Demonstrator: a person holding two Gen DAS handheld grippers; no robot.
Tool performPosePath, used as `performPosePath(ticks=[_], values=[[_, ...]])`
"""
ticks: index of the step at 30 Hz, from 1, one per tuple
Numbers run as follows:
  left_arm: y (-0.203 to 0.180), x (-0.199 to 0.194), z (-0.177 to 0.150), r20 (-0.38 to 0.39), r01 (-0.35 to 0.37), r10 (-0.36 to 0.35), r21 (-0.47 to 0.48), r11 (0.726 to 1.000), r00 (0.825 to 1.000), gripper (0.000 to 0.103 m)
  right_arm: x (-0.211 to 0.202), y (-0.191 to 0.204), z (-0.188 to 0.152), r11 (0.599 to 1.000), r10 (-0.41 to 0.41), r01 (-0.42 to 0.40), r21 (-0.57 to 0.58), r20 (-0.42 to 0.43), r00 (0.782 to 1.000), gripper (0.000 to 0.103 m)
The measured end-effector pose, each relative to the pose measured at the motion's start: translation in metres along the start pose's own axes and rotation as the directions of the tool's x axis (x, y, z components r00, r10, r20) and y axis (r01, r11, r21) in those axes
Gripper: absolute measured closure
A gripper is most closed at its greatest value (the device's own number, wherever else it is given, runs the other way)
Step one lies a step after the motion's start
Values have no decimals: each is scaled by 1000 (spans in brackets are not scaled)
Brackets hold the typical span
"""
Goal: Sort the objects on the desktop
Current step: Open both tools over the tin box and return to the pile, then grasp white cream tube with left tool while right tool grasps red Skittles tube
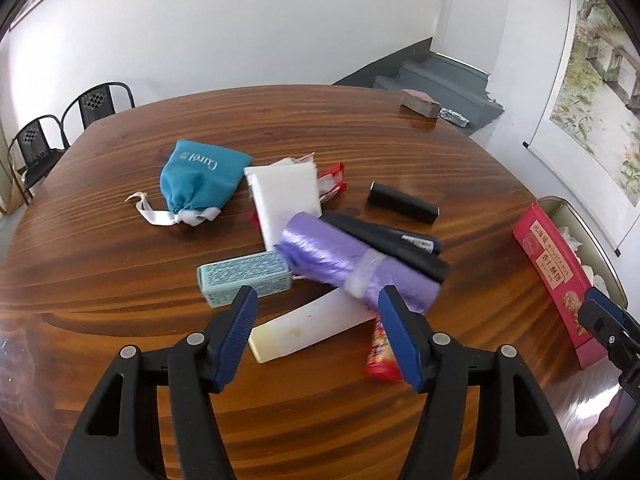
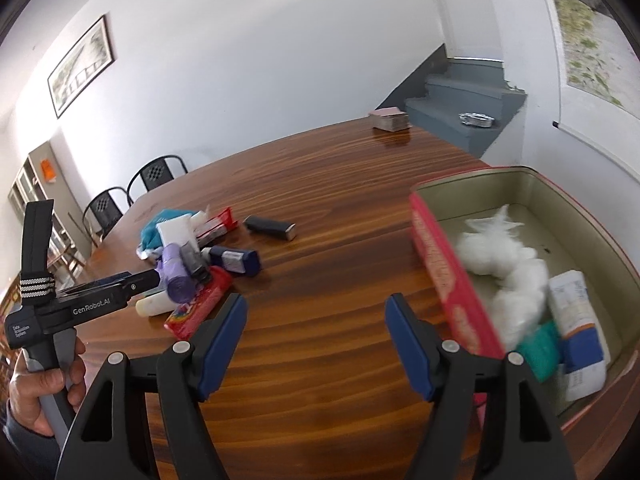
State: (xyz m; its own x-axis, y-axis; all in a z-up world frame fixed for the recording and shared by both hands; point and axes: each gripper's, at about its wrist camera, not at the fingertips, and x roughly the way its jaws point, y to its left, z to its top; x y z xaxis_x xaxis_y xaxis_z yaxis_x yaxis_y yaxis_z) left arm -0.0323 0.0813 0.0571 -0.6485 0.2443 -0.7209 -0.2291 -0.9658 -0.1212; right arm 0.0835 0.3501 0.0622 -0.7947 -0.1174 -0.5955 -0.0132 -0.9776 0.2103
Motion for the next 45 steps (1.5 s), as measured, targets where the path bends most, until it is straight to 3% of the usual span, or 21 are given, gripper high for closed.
performPosePath(ticks=[9,14,28,31,32,39,45], values=[[14,26,-13,-78,81,-77,48,996,994,37,20,23,-8,999,20,-22,-34,-54,998,27],[13,35,-12,-85,90,-83,75,993,993,36,27,24,-11,999,23,-26,-33,-73,997,27],[-17,36,-26,-96,39,-22,179,983,995,37,34,21,-12,999,36,-38,-24,-90,995,27],[-24,33,-27,-85,40,-25,182,982,996,67,33,22,-12,999,41,-44,-28,-89,995,27],[-26,31,-28,-88,51,-35,178,983,995,70,33,23,-12,999,41,-44,-30,-90,995,27],[-28,14,-47,-86,56,-43,163,985,995,76,35,26,-13,998,47,-51,-41,-105,993,27],[-11,-6,-66,-89,71,-64,81,994,994,76,45,39,-14,994,83,-93,-60,-151,985,27]])
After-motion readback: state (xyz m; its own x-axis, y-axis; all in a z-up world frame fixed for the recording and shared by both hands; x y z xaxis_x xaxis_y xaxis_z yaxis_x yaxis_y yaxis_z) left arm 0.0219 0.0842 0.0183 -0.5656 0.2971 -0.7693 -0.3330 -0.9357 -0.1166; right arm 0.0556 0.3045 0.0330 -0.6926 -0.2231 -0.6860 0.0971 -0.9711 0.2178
